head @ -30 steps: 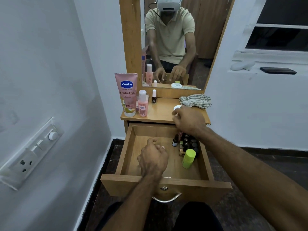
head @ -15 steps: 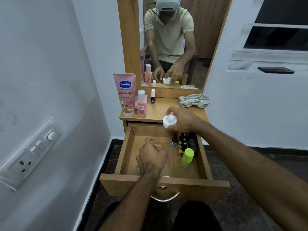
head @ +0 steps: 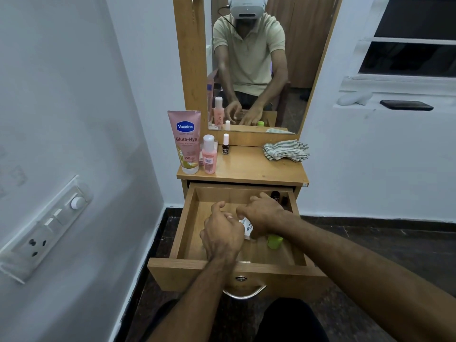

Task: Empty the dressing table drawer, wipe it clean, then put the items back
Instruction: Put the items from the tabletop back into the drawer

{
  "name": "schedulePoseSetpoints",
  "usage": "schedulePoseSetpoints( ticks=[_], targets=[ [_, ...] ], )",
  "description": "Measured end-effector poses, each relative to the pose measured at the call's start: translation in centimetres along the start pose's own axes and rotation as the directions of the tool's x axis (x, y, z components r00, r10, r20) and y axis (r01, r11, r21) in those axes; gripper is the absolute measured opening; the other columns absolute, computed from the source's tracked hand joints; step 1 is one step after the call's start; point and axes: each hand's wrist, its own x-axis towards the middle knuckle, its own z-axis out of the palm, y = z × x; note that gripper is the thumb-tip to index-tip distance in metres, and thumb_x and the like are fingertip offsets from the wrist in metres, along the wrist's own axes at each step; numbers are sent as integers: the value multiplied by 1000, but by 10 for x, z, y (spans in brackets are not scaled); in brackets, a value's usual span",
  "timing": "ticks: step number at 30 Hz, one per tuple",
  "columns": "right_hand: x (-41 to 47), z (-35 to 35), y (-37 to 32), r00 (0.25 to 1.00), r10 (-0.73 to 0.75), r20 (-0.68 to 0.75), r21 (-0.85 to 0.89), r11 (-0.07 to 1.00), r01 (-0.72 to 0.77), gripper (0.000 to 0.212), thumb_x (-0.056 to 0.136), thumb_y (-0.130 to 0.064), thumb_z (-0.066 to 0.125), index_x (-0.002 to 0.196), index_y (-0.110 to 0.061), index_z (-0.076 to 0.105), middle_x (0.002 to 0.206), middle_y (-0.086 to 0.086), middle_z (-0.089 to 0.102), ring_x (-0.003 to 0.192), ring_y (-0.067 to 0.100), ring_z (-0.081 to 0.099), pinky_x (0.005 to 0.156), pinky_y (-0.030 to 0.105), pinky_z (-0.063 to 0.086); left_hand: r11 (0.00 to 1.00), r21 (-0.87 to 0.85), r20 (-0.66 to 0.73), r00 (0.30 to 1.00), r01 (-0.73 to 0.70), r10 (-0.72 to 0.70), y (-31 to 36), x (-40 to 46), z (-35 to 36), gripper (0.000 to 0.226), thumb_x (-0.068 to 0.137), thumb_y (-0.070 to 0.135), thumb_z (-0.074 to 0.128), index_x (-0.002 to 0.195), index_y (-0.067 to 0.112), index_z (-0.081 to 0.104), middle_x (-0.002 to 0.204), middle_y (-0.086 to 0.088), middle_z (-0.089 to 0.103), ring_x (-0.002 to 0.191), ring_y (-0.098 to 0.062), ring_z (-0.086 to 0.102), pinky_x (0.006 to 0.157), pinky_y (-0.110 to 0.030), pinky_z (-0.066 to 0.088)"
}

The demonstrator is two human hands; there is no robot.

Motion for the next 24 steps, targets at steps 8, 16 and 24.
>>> schedulePoseSetpoints(
  ticks=[8,16,24],
  targets=[
    [2,12,-6,1000,26,0,-161,987,-26,42,84,-49,73,118,-26,65,111,-2,68,110,20,51,89,39,35,1000,1,12,1000,-16,16,1,0,-1,48,96,19,58,142,26,46,108,6,68,108,-16,60,107,-45,43],
    [0,11,-3,997,79,-9,-117,990,-80,38,86,-54,71,111,-25,71,107,-4,71,108,17,53,89,37,35,999,18,10,999,-30,30,3,-2,-3,49,94,16,59,141,25,46,108,5,69,109,-17,61,105,-48,45],
    [-4,7,-3,995,93,-31,-66,993,-95,39,86,-55,69,108,-24,73,105,-4,71,109,19,52,91,38,35,999,40,20,999,-31,31,2,-1,-1,44,98,18,56,140,25,46,114,2,68,110,-19,60,105,-47,44]
  ],
)
